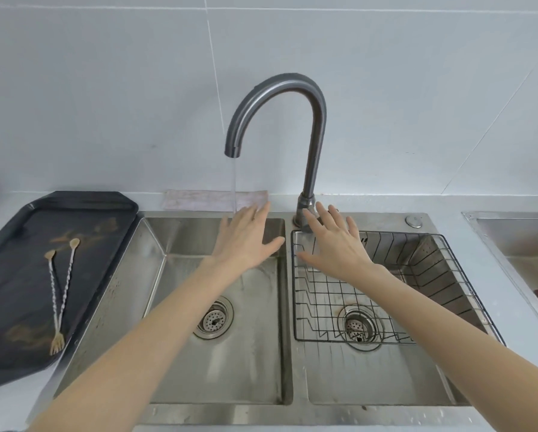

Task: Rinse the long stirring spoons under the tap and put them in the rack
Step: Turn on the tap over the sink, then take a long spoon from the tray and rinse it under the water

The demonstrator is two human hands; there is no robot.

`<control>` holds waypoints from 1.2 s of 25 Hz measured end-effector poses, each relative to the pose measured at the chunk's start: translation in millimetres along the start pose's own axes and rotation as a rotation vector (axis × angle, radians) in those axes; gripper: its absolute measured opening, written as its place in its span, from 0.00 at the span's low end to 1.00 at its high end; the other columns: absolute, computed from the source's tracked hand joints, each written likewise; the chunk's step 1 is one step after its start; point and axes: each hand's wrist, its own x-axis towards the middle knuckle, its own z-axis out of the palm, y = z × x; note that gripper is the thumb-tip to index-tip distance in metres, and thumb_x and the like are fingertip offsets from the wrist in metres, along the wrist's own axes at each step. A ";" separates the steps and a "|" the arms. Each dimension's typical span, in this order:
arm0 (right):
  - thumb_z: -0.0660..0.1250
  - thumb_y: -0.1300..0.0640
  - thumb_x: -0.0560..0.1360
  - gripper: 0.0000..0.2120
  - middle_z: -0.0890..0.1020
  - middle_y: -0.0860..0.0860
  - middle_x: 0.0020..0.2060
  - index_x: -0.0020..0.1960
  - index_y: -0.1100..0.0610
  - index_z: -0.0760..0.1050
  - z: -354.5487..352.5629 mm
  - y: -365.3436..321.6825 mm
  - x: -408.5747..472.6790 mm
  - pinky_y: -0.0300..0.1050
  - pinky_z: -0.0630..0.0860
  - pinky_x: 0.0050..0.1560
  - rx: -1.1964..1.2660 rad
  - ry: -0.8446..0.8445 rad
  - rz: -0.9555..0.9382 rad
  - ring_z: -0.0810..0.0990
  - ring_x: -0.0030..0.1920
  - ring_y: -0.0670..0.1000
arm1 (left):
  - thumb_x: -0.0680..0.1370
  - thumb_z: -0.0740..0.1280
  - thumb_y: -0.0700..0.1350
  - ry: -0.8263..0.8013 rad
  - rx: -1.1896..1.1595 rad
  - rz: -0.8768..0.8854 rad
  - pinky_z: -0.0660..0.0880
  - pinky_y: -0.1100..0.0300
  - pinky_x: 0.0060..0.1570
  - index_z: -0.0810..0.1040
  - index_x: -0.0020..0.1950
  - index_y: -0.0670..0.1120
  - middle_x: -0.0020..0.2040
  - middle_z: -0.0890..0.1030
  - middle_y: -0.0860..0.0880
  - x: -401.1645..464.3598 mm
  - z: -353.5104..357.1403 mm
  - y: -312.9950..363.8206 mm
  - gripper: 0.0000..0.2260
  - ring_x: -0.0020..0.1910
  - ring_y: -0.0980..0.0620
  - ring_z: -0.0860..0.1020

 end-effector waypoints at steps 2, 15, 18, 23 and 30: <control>0.62 0.43 0.75 0.39 0.45 0.53 0.78 0.76 0.51 0.45 6.3 -14.3 -4.7 0.57 0.43 0.76 0.003 0.001 -0.004 0.42 0.77 0.55 | 0.77 0.58 0.60 -0.006 -0.007 0.002 0.56 0.47 0.74 0.52 0.77 0.47 0.77 0.58 0.46 -12.6 1.4 -13.1 0.33 0.76 0.48 0.58; 0.62 0.43 0.74 0.41 0.46 0.53 0.78 0.76 0.51 0.41 56.9 -127.0 -7.0 0.58 0.42 0.76 0.056 -0.131 0.035 0.43 0.77 0.58 | 0.77 0.57 0.60 -0.064 -0.031 -0.077 0.57 0.46 0.74 0.53 0.77 0.47 0.77 0.58 0.47 -63.9 11.6 -141.3 0.33 0.76 0.49 0.59; 0.62 0.43 0.74 0.40 0.48 0.53 0.78 0.76 0.51 0.43 68.0 -156.7 1.6 0.58 0.44 0.76 0.078 -0.155 0.017 0.45 0.77 0.58 | 0.77 0.57 0.60 -0.068 -0.026 -0.097 0.59 0.49 0.73 0.54 0.76 0.46 0.77 0.59 0.47 -72.2 10.3 -174.9 0.32 0.75 0.48 0.61; 0.62 0.46 0.75 0.36 0.57 0.53 0.76 0.76 0.55 0.50 83.4 -207.5 25.4 0.53 0.52 0.75 0.133 -0.184 -0.052 0.54 0.76 0.55 | 0.78 0.58 0.58 -0.066 -0.087 -0.188 0.64 0.51 0.68 0.57 0.75 0.46 0.75 0.63 0.48 -81.4 7.2 -230.9 0.29 0.72 0.46 0.66; 0.61 0.50 0.76 0.26 0.69 0.54 0.69 0.72 0.56 0.61 111.1 -282.2 54.3 0.52 0.67 0.65 0.253 -0.238 -0.100 0.68 0.68 0.56 | 0.78 0.58 0.56 -0.106 -0.128 -0.344 0.73 0.48 0.62 0.60 0.74 0.47 0.73 0.67 0.46 -85.5 9.0 -305.4 0.26 0.67 0.45 0.72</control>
